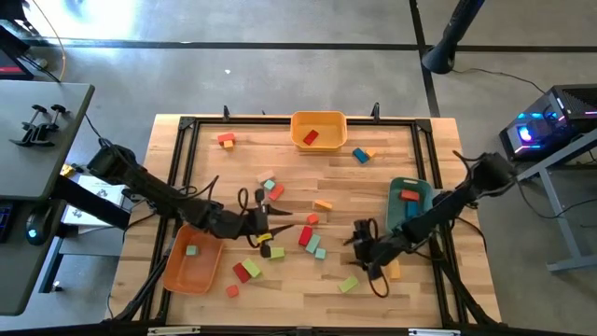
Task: Sort blocks by size
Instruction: Put the light blue square block into the orange bin
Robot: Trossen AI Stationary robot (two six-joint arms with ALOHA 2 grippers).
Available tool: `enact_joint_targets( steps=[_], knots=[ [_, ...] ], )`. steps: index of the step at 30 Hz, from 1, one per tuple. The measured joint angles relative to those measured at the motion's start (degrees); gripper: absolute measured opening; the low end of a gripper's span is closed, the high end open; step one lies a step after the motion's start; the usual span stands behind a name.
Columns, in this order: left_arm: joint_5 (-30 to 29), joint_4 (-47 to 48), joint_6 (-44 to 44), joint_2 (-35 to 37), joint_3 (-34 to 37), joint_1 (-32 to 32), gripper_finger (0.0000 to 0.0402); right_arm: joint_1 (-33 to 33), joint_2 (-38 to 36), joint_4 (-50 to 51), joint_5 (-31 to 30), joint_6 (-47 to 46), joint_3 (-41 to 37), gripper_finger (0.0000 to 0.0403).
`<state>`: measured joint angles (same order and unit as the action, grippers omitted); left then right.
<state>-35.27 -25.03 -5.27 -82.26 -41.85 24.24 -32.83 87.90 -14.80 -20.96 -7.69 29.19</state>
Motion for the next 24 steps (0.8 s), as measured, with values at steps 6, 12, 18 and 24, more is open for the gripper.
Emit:
enact_joint_targets(
  steps=[6,12,18,24],
  knots=[
    [0.1,3.6,0.7,0.0,0.0,-1.9,0.0126,8.1,2.2,-6.5,6.1,3.9,0.0,0.0259],
    [1.8,3.8,-1.7,-2.1,0.0,-2.2,0.0126,10.7,8.3,-16.6,12.4,2.6,0.0,0.0259],
    [2.2,1.1,-2.5,-6.6,0.0,-2.6,0.0126,10.7,13.5,-24.8,14.0,-1.5,0.0,0.0259],
    [2.6,-2.7,-4.5,-10.7,0.0,-3.9,0.0126,10.7,14.6,-27.8,12.8,-4.2,0.0,0.0259]
  ],
)
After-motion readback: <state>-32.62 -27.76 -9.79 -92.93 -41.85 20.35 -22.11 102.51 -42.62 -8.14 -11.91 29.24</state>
